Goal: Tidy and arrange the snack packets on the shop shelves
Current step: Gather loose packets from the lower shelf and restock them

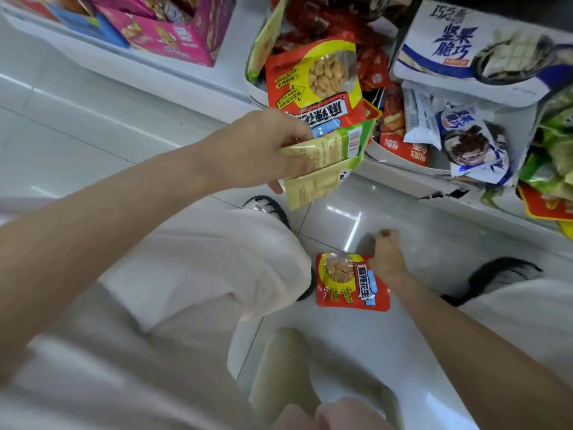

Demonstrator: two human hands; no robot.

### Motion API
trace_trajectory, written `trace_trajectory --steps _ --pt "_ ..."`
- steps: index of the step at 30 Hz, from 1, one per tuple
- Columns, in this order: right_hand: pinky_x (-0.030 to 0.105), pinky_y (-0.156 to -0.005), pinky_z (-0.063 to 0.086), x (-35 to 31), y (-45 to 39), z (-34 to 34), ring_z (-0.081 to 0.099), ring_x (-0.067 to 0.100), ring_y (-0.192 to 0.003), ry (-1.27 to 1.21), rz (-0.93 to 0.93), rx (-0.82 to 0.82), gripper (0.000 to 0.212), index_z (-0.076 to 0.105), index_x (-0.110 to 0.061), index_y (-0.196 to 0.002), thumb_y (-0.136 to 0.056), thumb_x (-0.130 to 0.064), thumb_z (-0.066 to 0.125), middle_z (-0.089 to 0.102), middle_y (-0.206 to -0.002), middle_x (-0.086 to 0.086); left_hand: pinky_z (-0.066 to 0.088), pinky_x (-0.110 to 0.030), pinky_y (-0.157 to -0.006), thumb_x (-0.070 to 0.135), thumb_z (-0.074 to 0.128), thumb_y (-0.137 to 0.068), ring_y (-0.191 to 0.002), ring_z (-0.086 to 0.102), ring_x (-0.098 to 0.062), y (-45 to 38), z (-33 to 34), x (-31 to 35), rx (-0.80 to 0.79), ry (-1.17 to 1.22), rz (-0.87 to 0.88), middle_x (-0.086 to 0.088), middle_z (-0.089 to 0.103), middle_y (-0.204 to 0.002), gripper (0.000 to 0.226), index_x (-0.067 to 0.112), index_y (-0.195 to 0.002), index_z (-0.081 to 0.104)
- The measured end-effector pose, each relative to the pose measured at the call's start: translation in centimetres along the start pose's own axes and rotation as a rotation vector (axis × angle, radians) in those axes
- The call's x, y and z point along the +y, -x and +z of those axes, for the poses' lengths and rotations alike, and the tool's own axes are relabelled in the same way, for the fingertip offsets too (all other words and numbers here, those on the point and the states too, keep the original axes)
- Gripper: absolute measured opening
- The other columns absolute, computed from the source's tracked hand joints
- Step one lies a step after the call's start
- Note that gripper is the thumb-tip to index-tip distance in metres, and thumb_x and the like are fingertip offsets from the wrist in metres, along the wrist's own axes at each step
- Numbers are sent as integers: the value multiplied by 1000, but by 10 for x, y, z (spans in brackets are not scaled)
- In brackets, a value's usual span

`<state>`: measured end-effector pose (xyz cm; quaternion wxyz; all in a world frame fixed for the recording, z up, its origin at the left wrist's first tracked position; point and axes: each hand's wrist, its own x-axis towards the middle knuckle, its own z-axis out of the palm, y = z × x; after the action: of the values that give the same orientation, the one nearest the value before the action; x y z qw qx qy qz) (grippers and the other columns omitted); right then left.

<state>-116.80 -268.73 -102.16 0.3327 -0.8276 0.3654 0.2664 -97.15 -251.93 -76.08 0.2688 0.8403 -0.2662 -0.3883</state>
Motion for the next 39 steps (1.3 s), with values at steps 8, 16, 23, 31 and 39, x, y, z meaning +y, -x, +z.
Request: trace_trajectory --steps 8,16,23,31,39 --pt "33 -73 44 -38 41 -66 63 33 -87 47 -386 25 12 60 -12 -91 -85 -2 54 67 -91 14 46 -31 -61 22 56 -88 -67 63 -20 5 -7 24 25 -389 130 8 48 -64 12 12 -81 57" --pt "12 -75 42 -113 158 -223 60 1 -83 142 -839 298 10 67 -18 -94 -87 -13 61 66 -89 -13 38 -27 -68 11 49 -87 -82 54 -22 38 -28 47 242 -496 239 2 61 -84 30 28 -108 62" --pt "16 -75 43 -177 234 -293 57 3 -86 57 -969 456 14 58 -29 -92 -87 -16 61 61 -92 -20 36 -6 -66 37 67 -81 -73 52 6 74 -58 84 146 -182 410 18 58 -76 15 23 -86 67" --pt "20 -61 56 -218 278 -334 67 11 -74 -370 -894 309 25 62 -22 -97 -82 -2 62 73 -93 1 35 -4 -62 20 70 -80 -66 54 13 99 -117 89 599 225 553 19 64 -69 7 20 -73 70" --pt "2 -56 44 -328 289 -373 58 -8 -60 -261 -1118 1079 15 62 -11 -100 -92 -4 52 61 -84 -5 39 -7 -63 18 60 -86 -72 56 4 104 -152 80 998 393 456 15 64 -76 14 24 -77 69"
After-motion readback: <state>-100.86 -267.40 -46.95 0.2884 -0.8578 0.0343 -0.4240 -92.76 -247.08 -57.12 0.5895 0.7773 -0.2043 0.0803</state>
